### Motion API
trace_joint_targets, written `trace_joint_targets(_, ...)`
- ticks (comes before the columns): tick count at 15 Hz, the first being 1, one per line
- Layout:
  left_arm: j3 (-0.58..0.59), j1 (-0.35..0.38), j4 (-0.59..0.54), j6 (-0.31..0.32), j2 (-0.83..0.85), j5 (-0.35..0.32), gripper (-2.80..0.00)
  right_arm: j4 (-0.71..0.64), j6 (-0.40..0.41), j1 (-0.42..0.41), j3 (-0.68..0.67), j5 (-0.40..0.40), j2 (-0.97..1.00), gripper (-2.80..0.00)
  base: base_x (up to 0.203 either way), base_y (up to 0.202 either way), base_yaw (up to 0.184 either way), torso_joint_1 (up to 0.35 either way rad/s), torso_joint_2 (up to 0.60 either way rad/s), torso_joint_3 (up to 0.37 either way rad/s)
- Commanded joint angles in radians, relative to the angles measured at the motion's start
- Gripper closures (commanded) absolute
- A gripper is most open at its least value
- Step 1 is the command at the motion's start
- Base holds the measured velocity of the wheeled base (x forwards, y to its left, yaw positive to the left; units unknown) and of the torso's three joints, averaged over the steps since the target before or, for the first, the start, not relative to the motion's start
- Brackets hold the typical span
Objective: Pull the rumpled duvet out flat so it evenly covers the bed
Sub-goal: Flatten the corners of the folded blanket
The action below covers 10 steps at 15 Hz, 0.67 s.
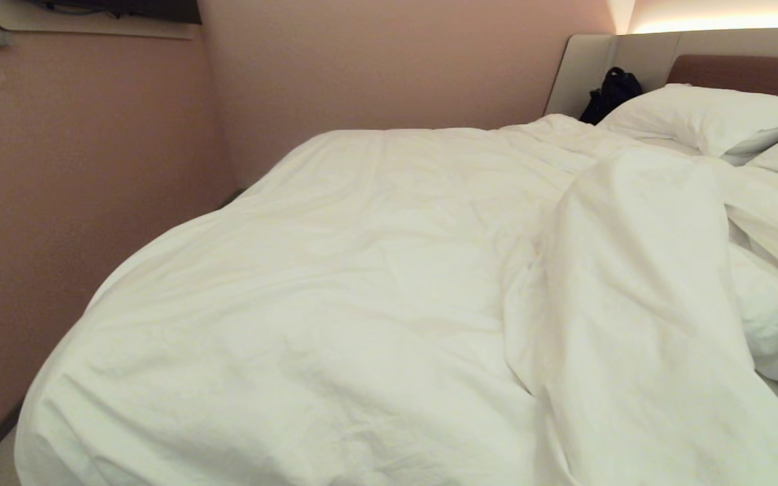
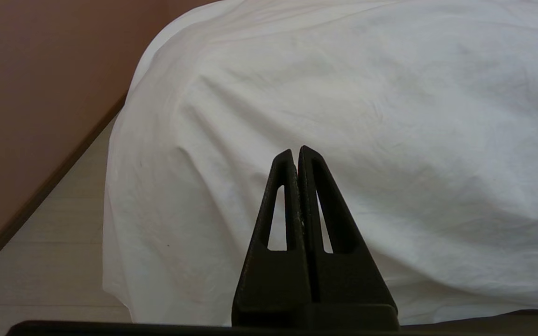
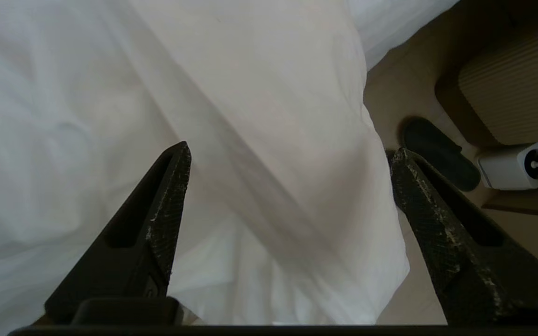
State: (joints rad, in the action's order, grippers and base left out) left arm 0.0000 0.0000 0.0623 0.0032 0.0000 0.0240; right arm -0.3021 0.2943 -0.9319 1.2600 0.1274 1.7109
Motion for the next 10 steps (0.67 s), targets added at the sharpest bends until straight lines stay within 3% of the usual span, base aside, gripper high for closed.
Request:
trace_joint_targets(1, 0.000, 0.000, 0.001, 0.000, 0.000, 0.001, 0.00, 0.001, 0.021, -0.008, 0.004, 0.000, 0.052, -2.80, 0.000, 0.000, 0.000, 0.000, 0.00, 0.000)
trace_joint_targets(10, 0.000, 0.000, 0.001, 0.000, 0.000, 0.001, 0.00, 0.002, 0.021, -0.046, 0.009, 0.000, 0.217, -2.80, 0.000, 0.000, 0.000, 0.000, 0.00, 0.000)
